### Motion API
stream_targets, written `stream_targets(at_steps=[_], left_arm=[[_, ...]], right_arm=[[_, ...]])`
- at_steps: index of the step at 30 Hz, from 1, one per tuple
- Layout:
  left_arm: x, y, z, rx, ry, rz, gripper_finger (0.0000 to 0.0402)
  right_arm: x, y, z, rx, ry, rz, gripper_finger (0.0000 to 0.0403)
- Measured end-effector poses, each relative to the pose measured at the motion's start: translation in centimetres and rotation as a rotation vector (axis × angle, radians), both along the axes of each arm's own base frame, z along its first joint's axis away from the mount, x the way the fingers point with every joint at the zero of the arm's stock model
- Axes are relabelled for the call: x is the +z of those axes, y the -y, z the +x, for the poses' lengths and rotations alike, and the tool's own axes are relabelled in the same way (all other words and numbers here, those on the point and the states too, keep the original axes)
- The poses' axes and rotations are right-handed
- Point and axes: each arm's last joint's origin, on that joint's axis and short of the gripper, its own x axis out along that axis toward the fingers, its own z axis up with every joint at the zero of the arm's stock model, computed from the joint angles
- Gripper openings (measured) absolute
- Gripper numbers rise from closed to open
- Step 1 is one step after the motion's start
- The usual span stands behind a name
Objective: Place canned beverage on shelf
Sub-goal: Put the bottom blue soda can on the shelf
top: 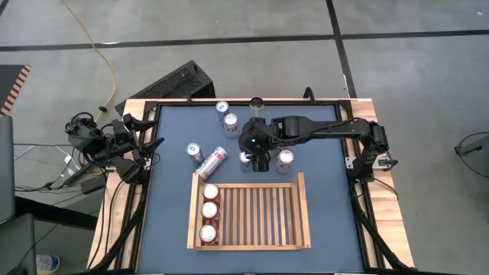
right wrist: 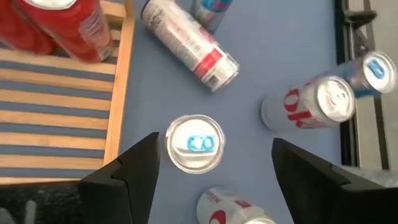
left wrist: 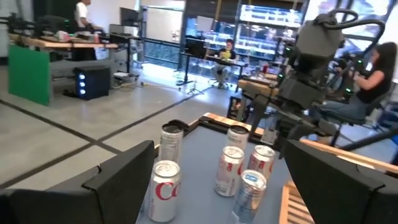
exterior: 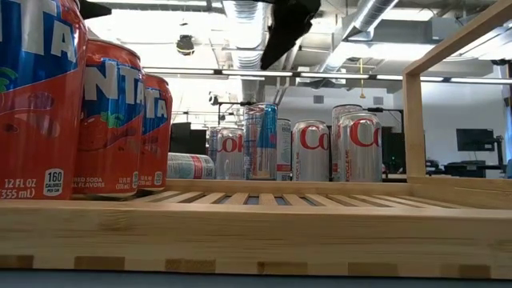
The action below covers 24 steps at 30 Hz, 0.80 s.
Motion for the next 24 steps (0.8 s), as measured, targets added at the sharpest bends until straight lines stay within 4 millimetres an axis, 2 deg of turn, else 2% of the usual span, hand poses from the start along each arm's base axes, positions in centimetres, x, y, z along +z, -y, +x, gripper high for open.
stream_targets(at_steps=[5,9,12,18,24], left_arm=[[0.0,0.2,0.1,-0.09,0.012,0.016,0.0348],[0.1,0.3,0.1,-0.095,0.013,0.016,0.0348],[0.1,0.3,0.1,-0.095,0.011,0.02,0.0348],[-0.1,0.3,0.1,-0.086,-0.003,0.031,0.0348],[-0.1,0.2,0.1,-0.078,-0.007,0.031,0.0348]], right_arm=[[-0.2,-0.6,-0.3,0.08,-0.053,-0.036,0.0286],[-0.5,-0.8,-0.1,0.185,-0.083,-0.094,0.0286],[-1.1,-0.9,0.5,0.243,-0.091,-0.132,0.0286],[-4.0,-0.9,1.6,0.365,-0.224,-0.183,0.0286],[-4.1,-0.7,1.8,0.41,-0.234,-0.257,0.0286]])
